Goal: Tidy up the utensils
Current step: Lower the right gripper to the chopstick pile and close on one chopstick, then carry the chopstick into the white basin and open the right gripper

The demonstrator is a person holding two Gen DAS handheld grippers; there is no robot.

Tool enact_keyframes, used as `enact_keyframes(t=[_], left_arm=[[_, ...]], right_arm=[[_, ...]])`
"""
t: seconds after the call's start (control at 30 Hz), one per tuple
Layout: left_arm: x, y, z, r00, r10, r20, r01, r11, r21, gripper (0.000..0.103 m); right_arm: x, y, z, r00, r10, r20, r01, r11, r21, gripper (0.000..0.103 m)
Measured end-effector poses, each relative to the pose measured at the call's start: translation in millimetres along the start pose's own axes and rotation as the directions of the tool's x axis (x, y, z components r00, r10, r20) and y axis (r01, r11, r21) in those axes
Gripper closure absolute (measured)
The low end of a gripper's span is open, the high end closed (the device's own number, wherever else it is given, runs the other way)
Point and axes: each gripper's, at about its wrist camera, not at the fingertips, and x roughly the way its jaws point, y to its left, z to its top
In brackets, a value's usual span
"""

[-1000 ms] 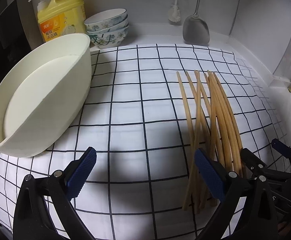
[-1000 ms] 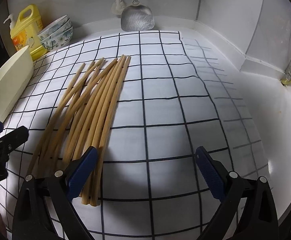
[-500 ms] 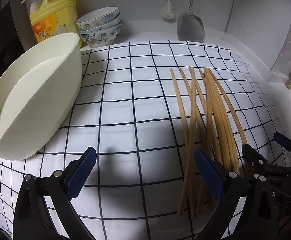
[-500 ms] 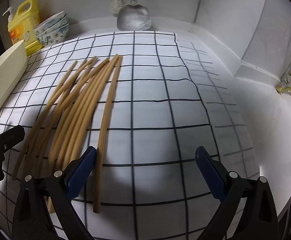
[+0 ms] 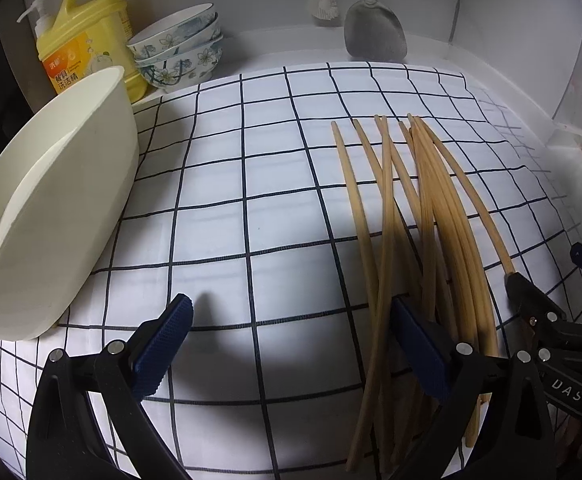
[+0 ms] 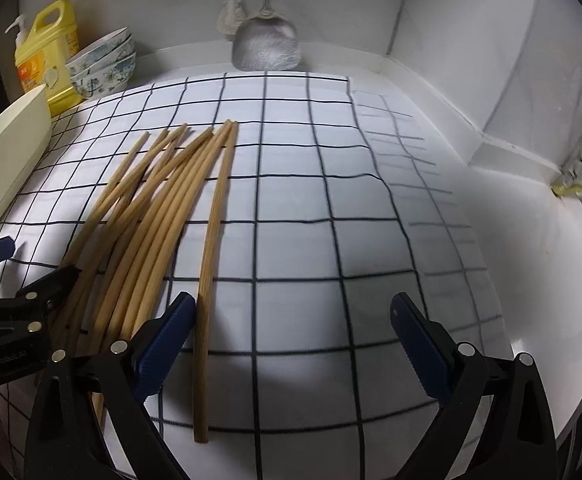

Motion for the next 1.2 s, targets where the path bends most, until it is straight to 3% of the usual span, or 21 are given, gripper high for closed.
enact_keyframes(t=[0.17, 0.23, 0.37, 0.4, 0.5, 0.6, 0.67, 1.0, 1.2], left_arm=[[2.3, -3.5, 6.2, 1.000, -0.007, 0.016, 0.007, 1.000, 0.010, 0.018], [2.0, -5.7, 8.0, 1.000, -0.013, 0.020, 0.012, 1.000, 0.018, 0.028], [0.4, -8.3, 10.6, 0.999, -0.038, 0.023, 0.038, 0.999, 0.021, 0.051], [-0.4, -8.9, 10.9, 0.999, -0.036, 0.025, 0.036, 0.999, 0.021, 0.062], [-2.2, -8.9, 11.2, 0.999, -0.050, 0.020, 0.049, 0.999, 0.018, 0.081], [-3.8, -7.1, 10.5, 0.998, -0.063, 0.018, 0.063, 0.998, 0.012, 0.093], [-4.7, -5.0, 10.2, 0.997, -0.073, 0.017, 0.073, 0.997, 0.002, 0.096], [-22.4, 10.9, 9.3, 0.988, -0.144, 0.046, 0.146, 0.988, -0.047, 0.096], [-40.2, 22.0, 12.5, 0.989, -0.130, 0.067, 0.135, 0.987, -0.089, 0.096]], right_arm=[[6.3, 6.2, 7.8, 1.000, 0.008, 0.009, -0.008, 0.999, -0.031, 0.011], [7.7, 8.1, 10.5, 1.000, 0.023, 0.012, -0.022, 0.999, -0.040, 0.016], [9.2, 12.1, 15.3, 0.998, 0.060, 0.012, -0.060, 0.997, -0.044, 0.034], [8.6, 13.2, 15.6, 0.998, 0.065, 0.012, -0.065, 0.997, -0.048, 0.036], [7.1, 17.5, 16.4, 0.994, 0.104, 0.009, -0.104, 0.993, -0.057, 0.055], [4.7, 23.1, 16.1, 0.993, 0.120, 0.009, -0.119, 0.990, -0.072, 0.078], [3.8, 26.7, 16.7, 0.993, 0.115, 0.008, -0.114, 0.990, -0.081, 0.097], [-4.0, 19.7, 10.4, 0.988, 0.150, 0.023, -0.149, 0.988, -0.043, 0.097], [-23.3, 13.2, 14.6, 0.984, 0.171, 0.049, -0.170, 0.985, -0.011, 0.097]])
